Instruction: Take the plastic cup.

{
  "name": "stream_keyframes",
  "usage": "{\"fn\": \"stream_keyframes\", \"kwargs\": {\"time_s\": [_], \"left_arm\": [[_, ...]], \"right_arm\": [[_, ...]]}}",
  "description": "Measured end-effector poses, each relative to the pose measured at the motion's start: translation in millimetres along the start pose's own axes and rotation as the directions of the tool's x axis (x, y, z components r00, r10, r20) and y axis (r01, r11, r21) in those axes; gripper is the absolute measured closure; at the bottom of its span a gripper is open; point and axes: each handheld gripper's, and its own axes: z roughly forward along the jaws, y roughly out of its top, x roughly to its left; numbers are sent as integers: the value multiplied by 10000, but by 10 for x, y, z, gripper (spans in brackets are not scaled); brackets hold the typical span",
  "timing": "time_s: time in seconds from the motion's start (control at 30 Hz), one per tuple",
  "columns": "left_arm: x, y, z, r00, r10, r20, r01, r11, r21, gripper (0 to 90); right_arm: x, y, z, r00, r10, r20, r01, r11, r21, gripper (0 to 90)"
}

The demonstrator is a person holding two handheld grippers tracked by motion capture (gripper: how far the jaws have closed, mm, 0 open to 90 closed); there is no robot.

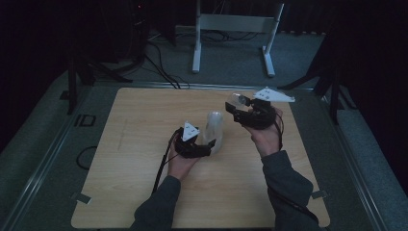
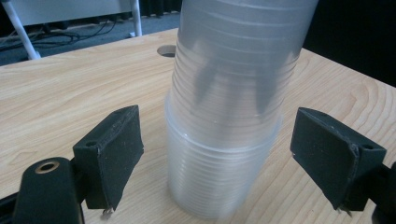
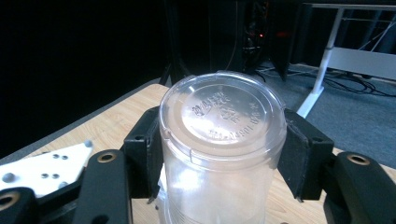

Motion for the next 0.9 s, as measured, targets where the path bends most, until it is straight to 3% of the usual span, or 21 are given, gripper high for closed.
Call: {"fn": "stream_keyframes", "kwargs": {"time_s": [0.5,0.63,0.9], "left_arm": [[27,-66,-175,10000,-74,-29,73,9997,-214,165],[58,-80,-184,9996,-273,-32,273,9994,-230,165],[34,-92,-208,9996,-271,-2,271,9992,-300,165]], "right_arm": [[-210,-161,-187,9969,327,713,-346,9991,251,401],[-243,-189,-213,9961,337,816,-362,9989,298,402],[-274,-280,-236,9951,425,892,-462,9981,396,401]]}}
